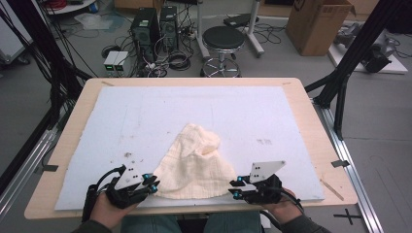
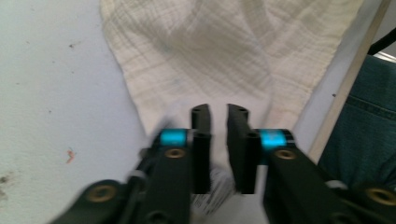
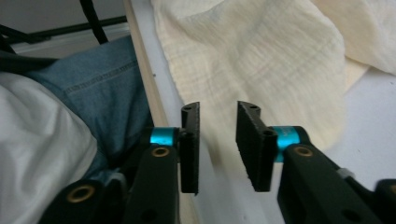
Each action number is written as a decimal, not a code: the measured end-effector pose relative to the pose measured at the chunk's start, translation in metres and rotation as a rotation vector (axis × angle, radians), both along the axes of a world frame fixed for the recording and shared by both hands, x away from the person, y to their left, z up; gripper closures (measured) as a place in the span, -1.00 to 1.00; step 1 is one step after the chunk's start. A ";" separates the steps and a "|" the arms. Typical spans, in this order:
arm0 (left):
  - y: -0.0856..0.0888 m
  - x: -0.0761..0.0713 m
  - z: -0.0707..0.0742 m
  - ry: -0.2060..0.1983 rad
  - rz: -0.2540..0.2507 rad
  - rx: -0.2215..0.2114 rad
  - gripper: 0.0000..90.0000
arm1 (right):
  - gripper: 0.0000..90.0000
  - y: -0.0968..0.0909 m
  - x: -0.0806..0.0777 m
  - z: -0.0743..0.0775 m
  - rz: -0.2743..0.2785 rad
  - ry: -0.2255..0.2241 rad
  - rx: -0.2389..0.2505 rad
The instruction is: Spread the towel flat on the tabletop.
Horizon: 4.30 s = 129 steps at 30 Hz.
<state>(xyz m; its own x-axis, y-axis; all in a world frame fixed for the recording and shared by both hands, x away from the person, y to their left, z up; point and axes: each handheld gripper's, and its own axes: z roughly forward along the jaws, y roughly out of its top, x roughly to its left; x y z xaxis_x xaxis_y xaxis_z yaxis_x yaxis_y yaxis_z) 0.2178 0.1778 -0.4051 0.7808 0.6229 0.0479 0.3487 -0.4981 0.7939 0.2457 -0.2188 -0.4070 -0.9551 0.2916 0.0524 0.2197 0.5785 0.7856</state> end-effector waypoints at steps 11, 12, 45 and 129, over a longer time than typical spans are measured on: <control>-0.012 0.051 0.014 -0.019 -0.007 -0.059 0.22 | 0.36 0.001 0.037 0.015 -0.100 -0.038 0.041; -0.015 0.059 0.015 -0.018 -0.010 -0.065 0.22 | 0.36 0.001 0.044 0.014 -0.110 -0.043 0.047; -0.085 0.213 -0.031 0.142 0.203 0.040 0.45 | 0.22 -0.009 0.079 -0.003 -0.214 -0.052 0.106; 0.002 0.133 -0.019 0.052 0.233 0.076 0.93 | 0.45 -0.002 0.124 0.003 -0.348 0.099 -0.021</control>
<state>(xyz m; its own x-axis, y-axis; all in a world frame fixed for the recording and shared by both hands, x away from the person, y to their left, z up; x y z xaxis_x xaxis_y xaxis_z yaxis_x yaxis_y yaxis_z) 0.3507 0.1794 -0.4238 0.6193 0.7825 0.0646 0.5008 -0.4570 0.7351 0.3698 -0.2208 -0.4041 -0.7890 0.6004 0.1302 0.4808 0.4716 0.7392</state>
